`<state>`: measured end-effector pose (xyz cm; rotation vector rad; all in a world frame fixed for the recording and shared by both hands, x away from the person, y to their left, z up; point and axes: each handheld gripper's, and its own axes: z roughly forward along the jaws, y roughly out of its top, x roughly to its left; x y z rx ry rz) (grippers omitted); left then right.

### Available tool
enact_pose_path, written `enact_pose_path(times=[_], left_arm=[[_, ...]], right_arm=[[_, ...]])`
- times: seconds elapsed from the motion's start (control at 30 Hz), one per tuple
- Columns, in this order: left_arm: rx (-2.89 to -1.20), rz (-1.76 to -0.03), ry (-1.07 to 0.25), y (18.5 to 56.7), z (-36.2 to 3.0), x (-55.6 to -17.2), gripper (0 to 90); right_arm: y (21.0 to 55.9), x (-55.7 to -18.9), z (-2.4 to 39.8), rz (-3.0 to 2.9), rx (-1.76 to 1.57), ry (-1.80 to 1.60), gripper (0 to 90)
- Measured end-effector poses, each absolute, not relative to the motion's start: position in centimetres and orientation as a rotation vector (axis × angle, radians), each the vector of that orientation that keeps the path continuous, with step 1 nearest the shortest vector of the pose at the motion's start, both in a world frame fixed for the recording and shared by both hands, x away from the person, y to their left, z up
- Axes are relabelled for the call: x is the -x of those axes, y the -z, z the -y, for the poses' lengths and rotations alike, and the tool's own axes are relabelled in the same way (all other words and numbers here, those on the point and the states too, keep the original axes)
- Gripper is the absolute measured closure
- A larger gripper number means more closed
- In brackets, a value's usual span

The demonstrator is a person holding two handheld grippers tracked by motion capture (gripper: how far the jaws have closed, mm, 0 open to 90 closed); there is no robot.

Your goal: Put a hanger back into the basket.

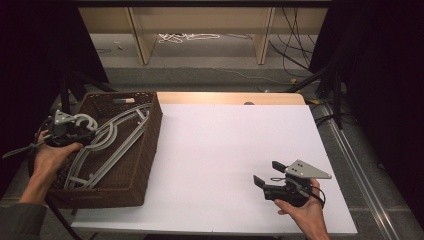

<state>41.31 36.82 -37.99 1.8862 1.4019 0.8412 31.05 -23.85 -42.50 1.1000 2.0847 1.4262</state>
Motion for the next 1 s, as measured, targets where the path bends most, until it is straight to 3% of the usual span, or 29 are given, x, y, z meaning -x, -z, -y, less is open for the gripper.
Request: enact_pose_path(times=[0.07, 0.23, 0.67, 1.0], left_arm=[[-1.771, -1.435, -0.797, 37.7, -36.1, -40.6, 39.0], [-1.692, -1.350, -0.766, 36.9, -33.2, -38.6, 35.4], [-1.649, -1.159, -0.675, 36.3, -27.5, -36.1, 28.2], [-1.637, -1.070, -0.620, 37.0, -24.9, -35.1, 16.9]], right_arm=[[42.4, -31.0, 23.9, -2.090, -1.105, -1.427, 18.7], [42.3, -30.9, 24.1, -2.083, -1.107, -1.398, 18.1], [42.5, -30.9, 23.8, -2.066, -1.095, -1.439, 17.9], [42.6, -30.9, 24.0, -2.063, -1.089, -1.444, 16.4]])
